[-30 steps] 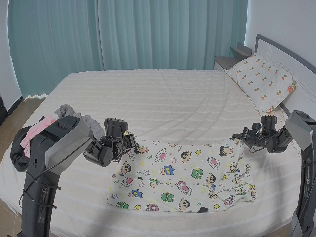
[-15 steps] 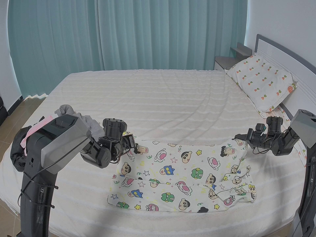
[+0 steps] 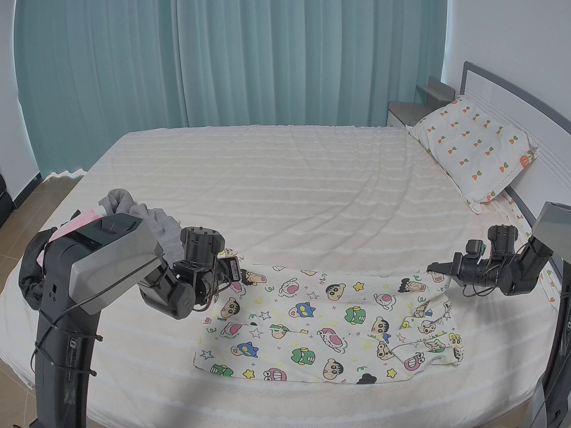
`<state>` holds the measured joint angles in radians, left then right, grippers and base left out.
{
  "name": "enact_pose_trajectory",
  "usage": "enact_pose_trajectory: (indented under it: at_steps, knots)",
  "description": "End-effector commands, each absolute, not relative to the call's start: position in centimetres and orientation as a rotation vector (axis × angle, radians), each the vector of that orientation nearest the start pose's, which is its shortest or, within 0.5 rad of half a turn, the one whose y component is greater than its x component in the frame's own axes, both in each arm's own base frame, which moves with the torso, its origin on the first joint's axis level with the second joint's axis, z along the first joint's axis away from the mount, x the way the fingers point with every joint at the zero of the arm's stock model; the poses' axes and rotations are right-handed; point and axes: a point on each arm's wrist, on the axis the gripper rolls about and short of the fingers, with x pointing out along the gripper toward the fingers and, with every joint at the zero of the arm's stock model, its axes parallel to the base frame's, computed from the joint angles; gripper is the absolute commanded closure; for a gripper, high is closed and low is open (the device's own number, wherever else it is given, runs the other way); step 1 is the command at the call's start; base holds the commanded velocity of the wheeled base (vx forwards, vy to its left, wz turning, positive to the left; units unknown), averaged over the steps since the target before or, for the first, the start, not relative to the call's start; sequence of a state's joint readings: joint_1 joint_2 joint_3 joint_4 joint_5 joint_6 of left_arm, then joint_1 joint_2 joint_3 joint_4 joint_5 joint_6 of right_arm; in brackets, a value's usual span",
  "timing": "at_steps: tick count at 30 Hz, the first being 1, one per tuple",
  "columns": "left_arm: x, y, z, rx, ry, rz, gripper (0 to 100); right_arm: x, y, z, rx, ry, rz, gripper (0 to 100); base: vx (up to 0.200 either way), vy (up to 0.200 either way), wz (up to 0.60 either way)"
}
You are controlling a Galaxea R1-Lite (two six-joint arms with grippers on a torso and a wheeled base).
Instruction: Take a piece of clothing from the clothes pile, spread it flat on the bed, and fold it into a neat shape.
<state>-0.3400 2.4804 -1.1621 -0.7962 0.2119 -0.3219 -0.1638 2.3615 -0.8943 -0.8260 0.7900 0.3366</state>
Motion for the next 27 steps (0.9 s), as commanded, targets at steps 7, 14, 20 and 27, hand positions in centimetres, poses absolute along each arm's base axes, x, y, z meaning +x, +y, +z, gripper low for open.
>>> enact_pose_trajectory:
  at_steps: [7,14,20,27]
  knots:
    - [39.1,-13.5,-3.5,-0.129,0.618,-0.034,100,34.8,-4.1,-2.6,0.536,0.753,0.521,100,0.000,0.000,0.00]
    - [37.8,-13.1,-4.6,-0.098,0.677,-0.030,100,33.7,-4.0,-4.1,0.490,0.797,0.496,100,0.000,0.000,0.00]
    - [36.4,-12.9,-5.3,-0.085,0.697,-0.067,100,32.5,-4.0,-5.1,0.420,0.830,0.489,100,0.000,0.000,0.00]
    - [35.6,-12.6,-6.3,-0.048,0.733,-0.080,100,31.4,-3.8,-5.5,0.371,0.856,0.482,100,0.000,0.000,0.00]
